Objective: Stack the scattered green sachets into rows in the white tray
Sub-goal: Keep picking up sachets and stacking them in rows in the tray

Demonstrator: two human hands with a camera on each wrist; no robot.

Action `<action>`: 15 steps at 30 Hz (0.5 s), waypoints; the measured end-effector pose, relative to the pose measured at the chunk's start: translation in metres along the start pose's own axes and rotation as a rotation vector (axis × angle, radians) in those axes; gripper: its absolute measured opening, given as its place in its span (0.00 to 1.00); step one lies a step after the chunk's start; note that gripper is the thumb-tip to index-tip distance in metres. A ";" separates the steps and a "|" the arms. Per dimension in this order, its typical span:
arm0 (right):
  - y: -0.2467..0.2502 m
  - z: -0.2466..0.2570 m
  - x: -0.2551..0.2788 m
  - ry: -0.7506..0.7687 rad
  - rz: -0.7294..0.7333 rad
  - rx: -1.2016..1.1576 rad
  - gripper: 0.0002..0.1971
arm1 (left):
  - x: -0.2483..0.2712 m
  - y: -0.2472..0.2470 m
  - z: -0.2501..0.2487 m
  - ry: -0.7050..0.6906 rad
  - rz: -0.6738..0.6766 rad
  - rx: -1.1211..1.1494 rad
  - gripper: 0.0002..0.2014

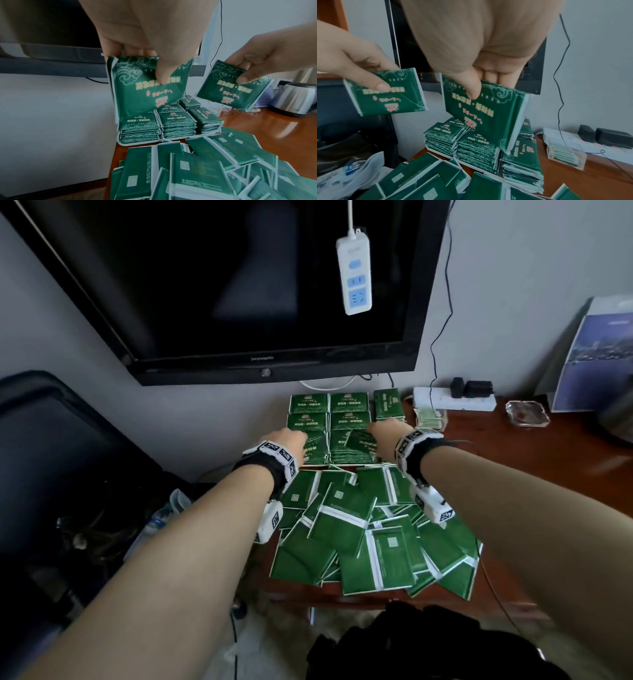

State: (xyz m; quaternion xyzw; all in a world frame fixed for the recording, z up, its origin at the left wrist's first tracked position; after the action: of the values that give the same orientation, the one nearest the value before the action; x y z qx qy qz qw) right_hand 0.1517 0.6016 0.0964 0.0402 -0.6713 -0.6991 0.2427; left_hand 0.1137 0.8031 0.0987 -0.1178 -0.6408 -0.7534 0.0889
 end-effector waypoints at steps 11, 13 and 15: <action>-0.019 -0.002 -0.103 -0.009 0.067 0.096 0.20 | -0.100 -0.025 0.030 -0.058 0.024 -0.028 0.18; -0.022 -0.006 -0.121 -0.009 0.058 0.090 0.18 | -0.121 -0.026 0.036 -0.062 0.008 -0.048 0.18; -0.027 -0.010 -0.136 -0.010 0.064 0.074 0.18 | -0.138 -0.029 0.039 -0.075 -0.018 -0.050 0.19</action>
State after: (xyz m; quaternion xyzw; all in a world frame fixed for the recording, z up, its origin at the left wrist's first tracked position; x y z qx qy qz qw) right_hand 0.2679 0.6453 0.0327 0.0243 -0.6990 -0.6658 0.2598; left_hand 0.2400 0.8436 0.0368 -0.1425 -0.6255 -0.7651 0.0552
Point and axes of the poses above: each hand's wrist, its own x-axis away from the middle knuckle, its own y-axis out of the back of the hand, z = x × y, the point moved 4 cm from there along -x, towards the middle knuckle, and after that the axes turned 1 degree about -x, right-handed, at the moved point
